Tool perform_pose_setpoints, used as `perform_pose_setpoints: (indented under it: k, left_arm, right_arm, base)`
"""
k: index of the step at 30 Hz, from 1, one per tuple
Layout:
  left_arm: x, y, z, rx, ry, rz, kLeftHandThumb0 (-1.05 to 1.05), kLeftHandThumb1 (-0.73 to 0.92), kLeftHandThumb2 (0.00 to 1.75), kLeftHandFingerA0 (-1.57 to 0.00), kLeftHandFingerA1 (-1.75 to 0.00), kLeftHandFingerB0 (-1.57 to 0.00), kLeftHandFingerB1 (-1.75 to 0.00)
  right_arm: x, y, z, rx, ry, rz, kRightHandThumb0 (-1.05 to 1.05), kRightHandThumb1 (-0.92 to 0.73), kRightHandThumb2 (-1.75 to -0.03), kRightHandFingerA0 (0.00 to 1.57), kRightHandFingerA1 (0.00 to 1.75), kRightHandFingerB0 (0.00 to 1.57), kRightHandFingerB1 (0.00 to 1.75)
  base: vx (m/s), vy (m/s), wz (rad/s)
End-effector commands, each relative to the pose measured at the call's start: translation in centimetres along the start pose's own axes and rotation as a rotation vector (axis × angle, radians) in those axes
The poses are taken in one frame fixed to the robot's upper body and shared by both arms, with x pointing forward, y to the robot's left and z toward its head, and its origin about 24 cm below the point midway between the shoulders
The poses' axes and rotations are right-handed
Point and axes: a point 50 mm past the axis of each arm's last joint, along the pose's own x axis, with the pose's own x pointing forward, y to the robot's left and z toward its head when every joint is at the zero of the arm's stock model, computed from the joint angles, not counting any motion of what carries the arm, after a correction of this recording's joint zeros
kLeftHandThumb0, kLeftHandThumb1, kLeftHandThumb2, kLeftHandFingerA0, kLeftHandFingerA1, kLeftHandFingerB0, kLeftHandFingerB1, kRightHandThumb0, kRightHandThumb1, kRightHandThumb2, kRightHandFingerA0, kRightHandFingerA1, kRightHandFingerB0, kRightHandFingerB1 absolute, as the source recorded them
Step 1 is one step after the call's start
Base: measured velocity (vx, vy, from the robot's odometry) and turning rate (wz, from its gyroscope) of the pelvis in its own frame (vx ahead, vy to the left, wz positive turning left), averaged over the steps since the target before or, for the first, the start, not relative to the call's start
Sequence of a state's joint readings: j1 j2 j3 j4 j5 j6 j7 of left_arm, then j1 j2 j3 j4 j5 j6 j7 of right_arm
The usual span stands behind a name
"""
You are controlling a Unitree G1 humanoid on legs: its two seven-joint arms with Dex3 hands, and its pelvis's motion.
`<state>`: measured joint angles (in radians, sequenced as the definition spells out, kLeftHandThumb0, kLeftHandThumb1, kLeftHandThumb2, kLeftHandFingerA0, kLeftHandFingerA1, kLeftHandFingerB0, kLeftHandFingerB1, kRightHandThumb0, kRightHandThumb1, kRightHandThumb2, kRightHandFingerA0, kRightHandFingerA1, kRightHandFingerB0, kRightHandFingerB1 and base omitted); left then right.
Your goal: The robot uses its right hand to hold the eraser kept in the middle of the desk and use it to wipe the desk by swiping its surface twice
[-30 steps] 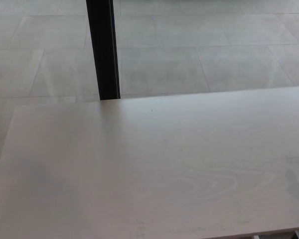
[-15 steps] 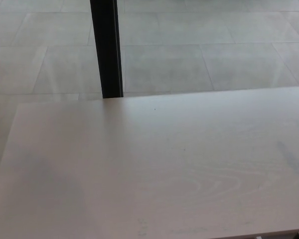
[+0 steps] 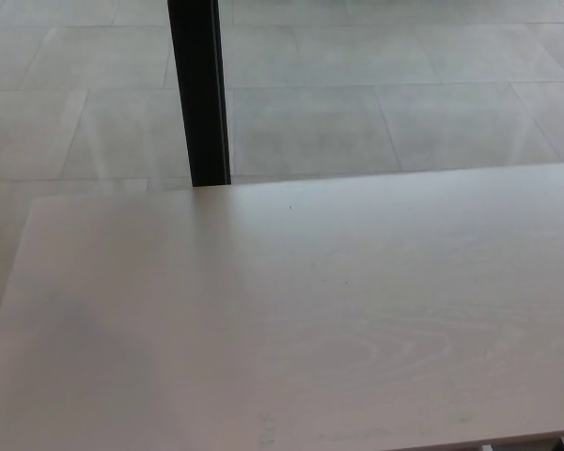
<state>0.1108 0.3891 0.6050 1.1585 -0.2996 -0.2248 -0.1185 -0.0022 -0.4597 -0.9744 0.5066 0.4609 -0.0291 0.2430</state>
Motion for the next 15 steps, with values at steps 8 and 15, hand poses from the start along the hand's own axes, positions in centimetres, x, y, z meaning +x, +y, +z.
perform_pose_setpoints:
  k: [8,15]
  left_arm:
    - [-1.1,2.6,-1.9,0.06,0.071,0.081,-0.67,0.83,0.65,-0.61,-1.01,-0.55,-0.8]
    - [0.1,1.5,-0.4,0.06,0.109,0.101,-0.58,0.75,0.62,-0.76,-0.74,-0.7,-0.58]
  right_arm:
    - [-8.8,-9.0,-9.7,0.019,0.396,-0.466,-0.62,-0.66,-0.6,0.68,0.65,0.38,0.6]
    - [-10.6,-8.7,-11.4,-0.063,0.467,-0.393,-0.57,-0.59,-0.57,0.77,0.65,0.58,0.61]
  base:
    - [0.0,0.0,0.0]
    - [0.0,0.0,0.0]
